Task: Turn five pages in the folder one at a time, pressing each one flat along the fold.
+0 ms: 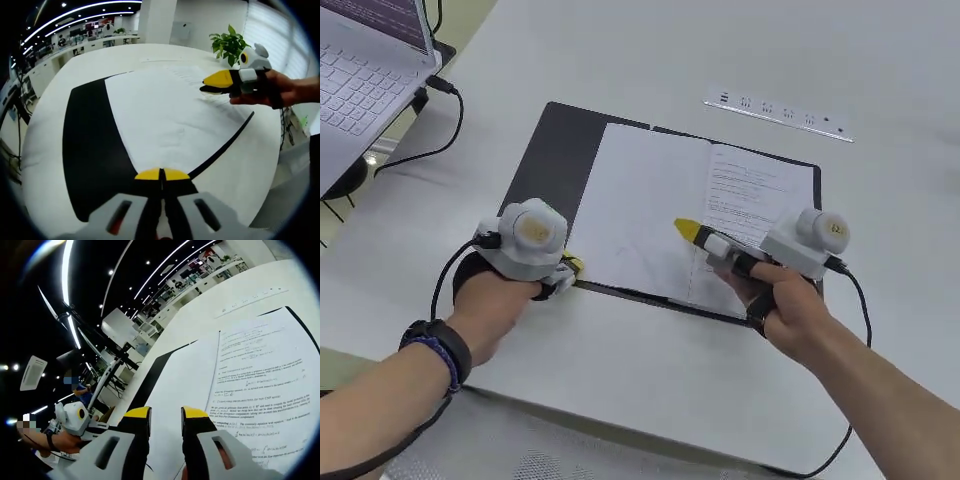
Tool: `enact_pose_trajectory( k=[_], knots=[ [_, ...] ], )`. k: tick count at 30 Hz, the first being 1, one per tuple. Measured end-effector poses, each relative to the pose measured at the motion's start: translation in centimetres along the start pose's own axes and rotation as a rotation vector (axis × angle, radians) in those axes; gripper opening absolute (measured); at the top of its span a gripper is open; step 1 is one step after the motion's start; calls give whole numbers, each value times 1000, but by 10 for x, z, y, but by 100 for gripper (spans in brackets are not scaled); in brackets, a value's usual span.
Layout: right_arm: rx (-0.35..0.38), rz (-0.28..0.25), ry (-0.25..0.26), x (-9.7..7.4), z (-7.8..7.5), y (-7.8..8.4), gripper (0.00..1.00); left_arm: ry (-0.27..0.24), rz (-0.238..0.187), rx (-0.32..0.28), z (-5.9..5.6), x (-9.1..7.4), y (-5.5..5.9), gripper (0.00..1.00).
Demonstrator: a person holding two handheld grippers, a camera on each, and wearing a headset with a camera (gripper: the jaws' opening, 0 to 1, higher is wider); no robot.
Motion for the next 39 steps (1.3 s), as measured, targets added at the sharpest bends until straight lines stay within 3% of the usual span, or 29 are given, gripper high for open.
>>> enact_pose_trajectory(
  k=[3, 6, 14, 19, 25, 31, 39],
  knots=[
    [10, -16, 4, 2, -5, -5, 19, -3, -2, 59, -1, 0, 0, 0],
    [24, -22, 16, 5, -16, -8, 18, -6, 3, 75, -2, 0, 0, 0],
    [55, -59, 8, 12, -24, -14, 7, -18, 11, 59, -2, 0, -1, 0],
    [65, -76, 44, 15, -30, -15, 0, -30, 14, 47, -2, 1, -1, 0],
    [78, -103, 42, 17, -30, -20, 0, -37, 14, 37, -1, 2, -1, 0],
    [104, -164, 64, 18, -35, -32, 0, -45, 12, 39, -1, 2, -1, 0],
    [111, -190, 66, 24, -35, -40, 0, -43, 11, 37, -1, 2, -1, 0]
  ],
)
Point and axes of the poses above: the centre of the closed fingertips' face, and the gripper's own axes: x roughly forward along the fingers, z roughly to its left, y roughly out of its underside, the point moved 2 cm from there along -x, roughly backward along the fingers, and after that the axes turned 10 degrees about -y, right-handed, at the moved point
